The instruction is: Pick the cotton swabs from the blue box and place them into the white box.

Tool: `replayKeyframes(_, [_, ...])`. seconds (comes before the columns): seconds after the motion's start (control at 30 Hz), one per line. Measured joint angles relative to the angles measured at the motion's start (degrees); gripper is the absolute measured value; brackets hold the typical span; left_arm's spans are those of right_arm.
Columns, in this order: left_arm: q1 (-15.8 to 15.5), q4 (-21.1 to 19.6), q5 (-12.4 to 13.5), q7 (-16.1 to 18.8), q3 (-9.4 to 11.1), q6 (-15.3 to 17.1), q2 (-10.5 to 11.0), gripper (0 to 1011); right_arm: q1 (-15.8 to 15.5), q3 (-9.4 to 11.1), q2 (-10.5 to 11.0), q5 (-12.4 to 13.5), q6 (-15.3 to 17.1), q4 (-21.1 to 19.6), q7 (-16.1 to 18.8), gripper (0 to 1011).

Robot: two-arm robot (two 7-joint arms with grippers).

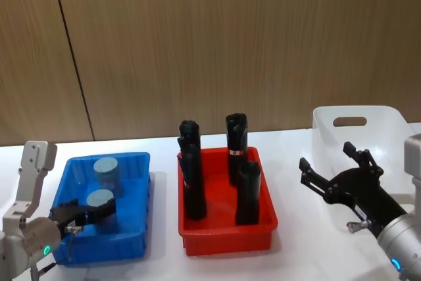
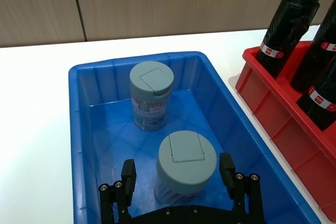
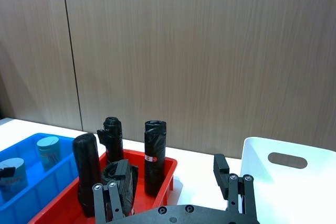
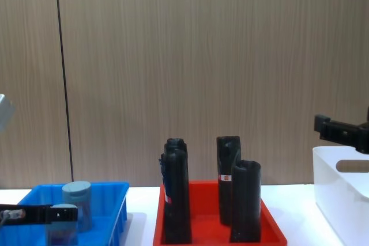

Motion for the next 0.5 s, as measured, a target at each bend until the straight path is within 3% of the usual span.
replayKeyframes(0.1, [-0.47,0.77,0.36,-0.74,0.02,0.00,-0.13,1002,0.00,0.00,0.00,0.00,0.00,0.00,0.00,1002])
replayKeyframes(0.5, [-2.30,3.92,1.88,-3.82,0.51,-0.78,-0.93,692,0.00,0.00,0.00,0.00,0.00,0.00,0.00,1002])
